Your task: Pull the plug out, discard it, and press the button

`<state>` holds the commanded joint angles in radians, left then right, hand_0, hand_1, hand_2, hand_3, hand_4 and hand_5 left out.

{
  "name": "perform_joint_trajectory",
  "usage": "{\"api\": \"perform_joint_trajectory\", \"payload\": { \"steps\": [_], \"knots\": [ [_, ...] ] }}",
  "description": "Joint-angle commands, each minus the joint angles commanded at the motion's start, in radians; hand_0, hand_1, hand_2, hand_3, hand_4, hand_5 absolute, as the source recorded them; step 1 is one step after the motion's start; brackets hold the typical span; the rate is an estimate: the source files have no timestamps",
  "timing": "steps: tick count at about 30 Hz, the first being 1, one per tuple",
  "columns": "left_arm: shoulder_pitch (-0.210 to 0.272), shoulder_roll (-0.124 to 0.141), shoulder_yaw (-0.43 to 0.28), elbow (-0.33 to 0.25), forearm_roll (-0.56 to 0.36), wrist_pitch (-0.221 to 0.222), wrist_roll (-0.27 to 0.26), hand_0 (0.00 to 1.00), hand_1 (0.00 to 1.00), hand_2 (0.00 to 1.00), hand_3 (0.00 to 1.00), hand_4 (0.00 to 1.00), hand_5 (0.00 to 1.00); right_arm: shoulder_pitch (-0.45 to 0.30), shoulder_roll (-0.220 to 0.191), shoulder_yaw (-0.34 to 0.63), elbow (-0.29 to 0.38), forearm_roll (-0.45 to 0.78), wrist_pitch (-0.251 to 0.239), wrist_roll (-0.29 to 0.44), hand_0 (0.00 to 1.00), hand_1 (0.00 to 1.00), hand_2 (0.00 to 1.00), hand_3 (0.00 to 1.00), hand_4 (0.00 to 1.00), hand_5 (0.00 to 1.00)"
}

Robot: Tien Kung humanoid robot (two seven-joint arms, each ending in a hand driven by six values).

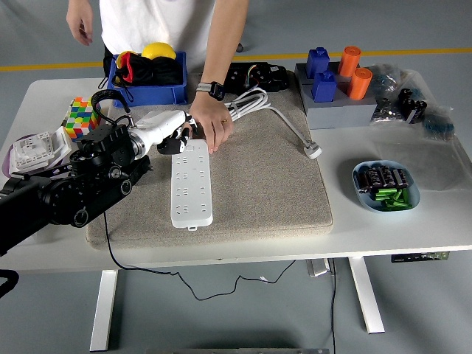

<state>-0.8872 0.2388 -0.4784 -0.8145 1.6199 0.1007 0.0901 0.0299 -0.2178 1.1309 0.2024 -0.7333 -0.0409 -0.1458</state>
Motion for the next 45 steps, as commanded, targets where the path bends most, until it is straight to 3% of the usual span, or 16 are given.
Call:
{"api": "perform_joint_trajectory", "payload": {
  "steps": [2, 3, 8, 9, 14, 15, 20, 21, 26, 27, 38, 44, 45],
  "knots": [
    [0.031, 0.011, -0.063, -0.039, 0.017, -0.005, 0.007, 0.305, 0.116, 0.088, 0.623, 0.002, 0.002, -0.004, 0.003, 0.005, -0.001, -0.002, 0.001, 0.000, 0.750, 0.667, 0.656, 0.619, 0.665, 0.515],
    [0.048, 0.017, -0.100, -0.062, 0.025, -0.009, 0.010, 0.506, 0.465, 0.457, 0.668, 0.420, 0.002, -0.005, 0.005, 0.008, -0.001, -0.003, 0.001, 0.000, 0.750, 0.667, 0.656, 0.620, 0.665, 0.516],
    [0.145, 0.038, -0.301, -0.166, 0.064, -0.011, 0.013, 0.506, 0.465, 0.457, 0.668, 0.420, 0.002, -0.011, 0.010, 0.017, 0.000, -0.008, 0.002, 0.000, 0.750, 0.667, 0.656, 0.620, 0.665, 0.516],
    [0.166, 0.041, -0.336, -0.189, 0.075, -0.009, 0.012, 0.655, 0.646, 0.574, 0.679, 0.612, 0.002, -0.012, 0.010, 0.020, 0.000, -0.009, 0.002, 0.000, 0.750, 0.667, 0.656, 0.619, 0.665, 0.517],
    [0.256, 0.054, -0.505, -0.285, 0.116, -0.003, 0.006, 0.655, 0.646, 0.574, 0.679, 0.612, 0.002, -0.011, 0.010, 0.029, 0.002, -0.014, 0.001, 0.001, 0.750, 0.667, 0.656, 0.619, 0.665, 0.517],
    [0.269, 0.055, -0.524, -0.294, 0.125, -0.001, 0.005, 0.764, 0.757, 0.675, 0.697, 0.661, 0.002, -0.012, 0.010, 0.029, 0.002, -0.014, 0.001, 0.000, 0.750, 0.668, 0.656, 0.619, 0.665, 0.516],
    [0.321, 0.060, -0.600, -0.326, 0.158, -0.003, 0.007, 0.764, 0.757, 0.675, 0.697, 0.661, 0.002, -0.014, 0.010, 0.033, 0.001, -0.018, 0.002, -0.003, 0.750, 0.668, 0.656, 0.619, 0.665, 0.516],
    [0.329, 0.061, -0.612, -0.331, 0.163, -0.004, 0.009, 0.865, 0.870, 0.800, 0.782, 0.725, 0.128, -0.014, 0.010, 0.034, 0.002, -0.019, 0.002, -0.004, 0.750, 0.667, 0.656, 0.620, 0.665, 0.516],
    [0.369, 0.053, -0.674, -0.342, 0.181, -0.005, 0.008, 0.865, 0.870, 0.800, 0.782, 0.725, 0.128, -0.014, 0.011, 0.036, 0.004, -0.019, 0.001, -0.004, 0.750, 0.667, 0.656, 0.620, 0.665, 0.516],
    [0.375, 0.051, -0.684, -0.342, 0.182, -0.006, 0.008, 0.872, 0.889, 0.822, 0.795, 0.755, 0.237, -0.014, 0.012, 0.036, 0.004, -0.019, 0.001, -0.004, 0.750, 0.668, 0.656, 0.620, 0.665, 0.516],
    [0.399, 0.051, -0.728, -0.339, 0.192, -0.007, 0.006, 0.876, 0.887, 0.824, 0.796, 0.748, 0.202, -0.017, 0.011, 0.038, 0.004, -0.020, 0.004, -0.006, 0.750, 0.667, 0.656, 0.620, 0.665, 0.515],
    [0.399, 0.051, -0.735, -0.352, 0.196, -0.006, 0.006, 0.876, 0.893, 0.824, 0.795, 0.760, 0.219, -0.014, 0.010, 0.043, 0.004, -0.021, 0.007, -0.007, 0.750, 0.668, 0.656, 0.620, 0.665, 0.515],
    [0.400, 0.051, -0.735, -0.352, 0.197, -0.006, 0.007, 0.877, 0.894, 0.824, 0.795, 0.773, 0.259, -0.013, 0.009, 0.043, 0.004, -0.021, 0.007, -0.006, 0.750, 0.669, 0.656, 0.620, 0.666, 0.515]
  ]
}}
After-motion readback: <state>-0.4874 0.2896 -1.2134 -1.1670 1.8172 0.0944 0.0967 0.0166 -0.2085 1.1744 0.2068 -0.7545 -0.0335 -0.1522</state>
